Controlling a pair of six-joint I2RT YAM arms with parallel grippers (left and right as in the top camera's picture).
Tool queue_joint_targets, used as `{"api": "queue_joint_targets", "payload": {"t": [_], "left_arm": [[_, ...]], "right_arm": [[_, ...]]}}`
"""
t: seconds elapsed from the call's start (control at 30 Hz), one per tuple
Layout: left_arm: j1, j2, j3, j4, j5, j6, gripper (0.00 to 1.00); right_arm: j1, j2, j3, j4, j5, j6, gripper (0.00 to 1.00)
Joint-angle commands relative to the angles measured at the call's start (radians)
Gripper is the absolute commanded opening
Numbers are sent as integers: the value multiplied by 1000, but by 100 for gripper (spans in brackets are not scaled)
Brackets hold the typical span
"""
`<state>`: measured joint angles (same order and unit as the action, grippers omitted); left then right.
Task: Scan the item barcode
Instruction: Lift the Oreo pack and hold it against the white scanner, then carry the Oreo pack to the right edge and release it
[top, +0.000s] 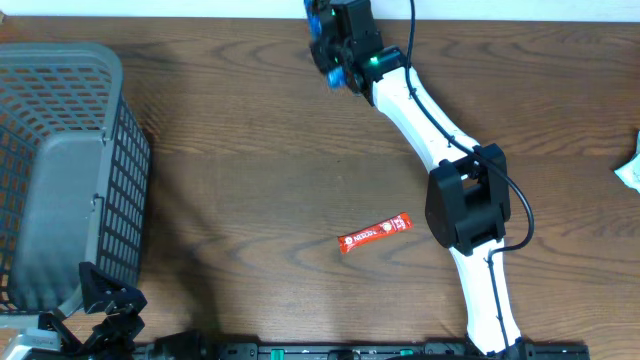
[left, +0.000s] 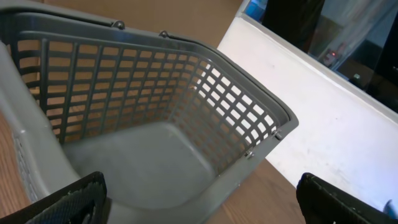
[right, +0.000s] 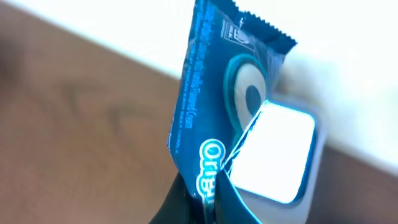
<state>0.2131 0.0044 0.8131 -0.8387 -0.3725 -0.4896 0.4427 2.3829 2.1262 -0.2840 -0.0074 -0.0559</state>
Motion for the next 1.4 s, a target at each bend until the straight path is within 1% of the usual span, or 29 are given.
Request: {"api": "queue_joint_targets", "payload": {"t": [0.0,0.17,0.27,0.47,0.57,0.63,0.73,0.83,0.87,1.07,1.13,1.23,1.3,1.37], "left_arm": [[-3,-1,2,1,-6,17,98],[-3,-1,2,1,-6,17,98],[-3,-1,2,1,-6,18,98],[-3,-1,2,1,-6,17,98],[-3,-1,2,1,-6,17,98],[-3,-1,2,1,-6,18,98],[-3,-1,2,1,-6,17,98],[-3,-1,2,1,-6,17,98],[-3,-1,2,1,-6,18,98],[-3,-1,2,1,-6,17,98],[-3,-1,2,1,-6,17,98],[-3,-1,2,1,-6,17,98],[-3,-1,2,1,-6,17,98],[-3,-1,2,1,-6,17,98]], "right_arm": [[-26,14,22,140,68,-21,1],[-49,99,23,340,121,-50,1],[-56,147,43,406,132,-66,1],[-58,220,136,393,138,-73,1],[-58,220,160,364,190,-78,1],[-58,215,201,312,227,-101,1],[-58,210,316,138,246,-121,1],[-69,206,466,-100,254,-125,1],[-79,203,555,-249,269,-116,1],[-142,188,829,-812,518,21,1],[-178,187,887,-970,566,66,1],[-261,187,946,-1208,584,146,1],[-333,187,951,-1335,583,231,1],[-414,189,943,-1415,586,319,1]]}}
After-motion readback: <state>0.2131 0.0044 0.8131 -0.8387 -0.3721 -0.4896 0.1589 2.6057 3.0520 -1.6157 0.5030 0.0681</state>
